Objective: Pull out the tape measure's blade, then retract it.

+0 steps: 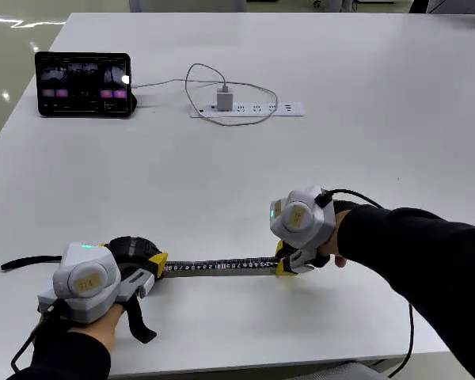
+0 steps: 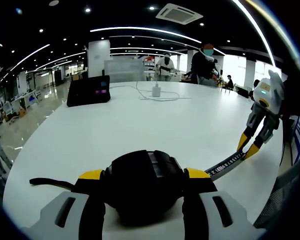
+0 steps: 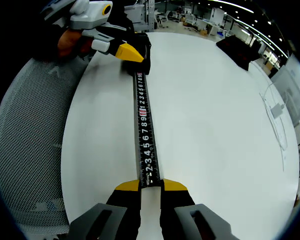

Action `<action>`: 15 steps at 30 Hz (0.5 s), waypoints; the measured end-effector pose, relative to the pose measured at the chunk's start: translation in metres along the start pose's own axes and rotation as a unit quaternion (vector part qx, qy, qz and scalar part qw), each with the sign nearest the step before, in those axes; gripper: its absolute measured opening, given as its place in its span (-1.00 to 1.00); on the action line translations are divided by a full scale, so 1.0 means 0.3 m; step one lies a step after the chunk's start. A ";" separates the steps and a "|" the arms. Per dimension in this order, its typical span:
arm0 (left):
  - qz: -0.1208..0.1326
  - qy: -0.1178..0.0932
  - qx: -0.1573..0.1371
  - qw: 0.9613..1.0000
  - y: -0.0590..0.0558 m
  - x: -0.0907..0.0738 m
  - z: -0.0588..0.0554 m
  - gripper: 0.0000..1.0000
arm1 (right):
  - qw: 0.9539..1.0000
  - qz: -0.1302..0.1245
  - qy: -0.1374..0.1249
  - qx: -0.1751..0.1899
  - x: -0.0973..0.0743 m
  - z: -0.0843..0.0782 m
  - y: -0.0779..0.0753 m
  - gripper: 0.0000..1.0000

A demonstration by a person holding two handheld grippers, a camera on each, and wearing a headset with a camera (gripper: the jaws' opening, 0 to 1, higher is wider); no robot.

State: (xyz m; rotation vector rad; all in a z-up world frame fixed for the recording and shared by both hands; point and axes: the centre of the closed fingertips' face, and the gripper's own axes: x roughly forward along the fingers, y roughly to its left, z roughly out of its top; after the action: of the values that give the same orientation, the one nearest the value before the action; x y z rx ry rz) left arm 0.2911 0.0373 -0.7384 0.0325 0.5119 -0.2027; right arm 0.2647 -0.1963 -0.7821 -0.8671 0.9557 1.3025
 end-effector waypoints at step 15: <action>0.000 0.000 -0.001 1.000 0.000 0.000 0.000 0.14 | 1.000 0.002 -0.001 0.000 0.013 0.026 -0.001 -0.80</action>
State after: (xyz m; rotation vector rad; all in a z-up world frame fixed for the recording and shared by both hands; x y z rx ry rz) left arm 0.2911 0.0373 -0.7385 0.0307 0.5127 -0.2030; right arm 0.2656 -0.1877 -0.7828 -0.8640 0.9564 1.3071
